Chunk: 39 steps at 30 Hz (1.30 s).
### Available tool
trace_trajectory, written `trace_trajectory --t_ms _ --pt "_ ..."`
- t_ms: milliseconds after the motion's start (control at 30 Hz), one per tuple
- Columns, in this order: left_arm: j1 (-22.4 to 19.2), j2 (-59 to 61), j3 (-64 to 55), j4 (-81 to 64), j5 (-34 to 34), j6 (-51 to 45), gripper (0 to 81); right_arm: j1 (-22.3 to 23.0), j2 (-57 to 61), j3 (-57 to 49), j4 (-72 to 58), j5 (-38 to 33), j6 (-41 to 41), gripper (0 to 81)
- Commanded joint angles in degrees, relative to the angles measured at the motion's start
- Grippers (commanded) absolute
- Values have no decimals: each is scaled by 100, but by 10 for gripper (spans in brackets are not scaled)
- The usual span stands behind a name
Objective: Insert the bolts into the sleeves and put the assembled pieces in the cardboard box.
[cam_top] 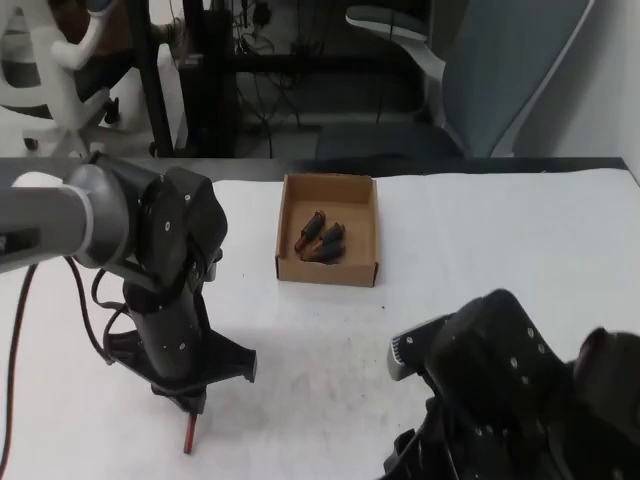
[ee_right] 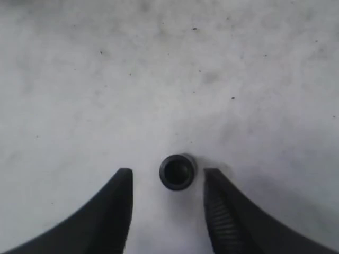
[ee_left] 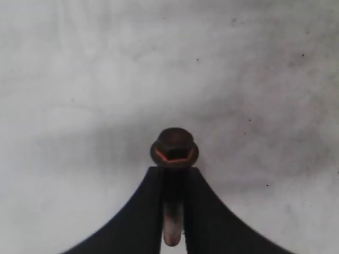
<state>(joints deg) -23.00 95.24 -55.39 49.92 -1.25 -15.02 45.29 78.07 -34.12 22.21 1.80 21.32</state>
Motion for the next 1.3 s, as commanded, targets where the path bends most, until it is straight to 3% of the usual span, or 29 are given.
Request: trace_trajectory --t_ms 0,167,200,267,300,333,733,800,967,1267 --pt "9 4 -55 55 -31 7 17 0 109 157 -369 73 176 451" --pt "9 4 -55 15 -31 7 17 12 465 218 -396 382 152 447" --pt "9 4 -55 12 -31 7 17 12 552 218 -445 462 143 413" --pt "9 4 -55 13 -15 7 17 40 673 218 -524 536 135 231" --pt "9 4 -55 13 35 7 17 46 677 218 -537 537 57 73" --pt "9 4 -55 13 78 7 17 64 657 204 -536 511 -19 3" --pt "9 5 -55 -75 156 7 17 106 541 -145 -220 2 -431 0" --pt "9 5 -55 -77 187 7 17 106 541 -145 -274 235 -467 50" --pt "9 5 -55 -82 295 7 17 106 541 -145 -372 698 -482 288" --pt "9 -9 -55 -106 297 7 17 106 541 -145 -437 647 -461 325"
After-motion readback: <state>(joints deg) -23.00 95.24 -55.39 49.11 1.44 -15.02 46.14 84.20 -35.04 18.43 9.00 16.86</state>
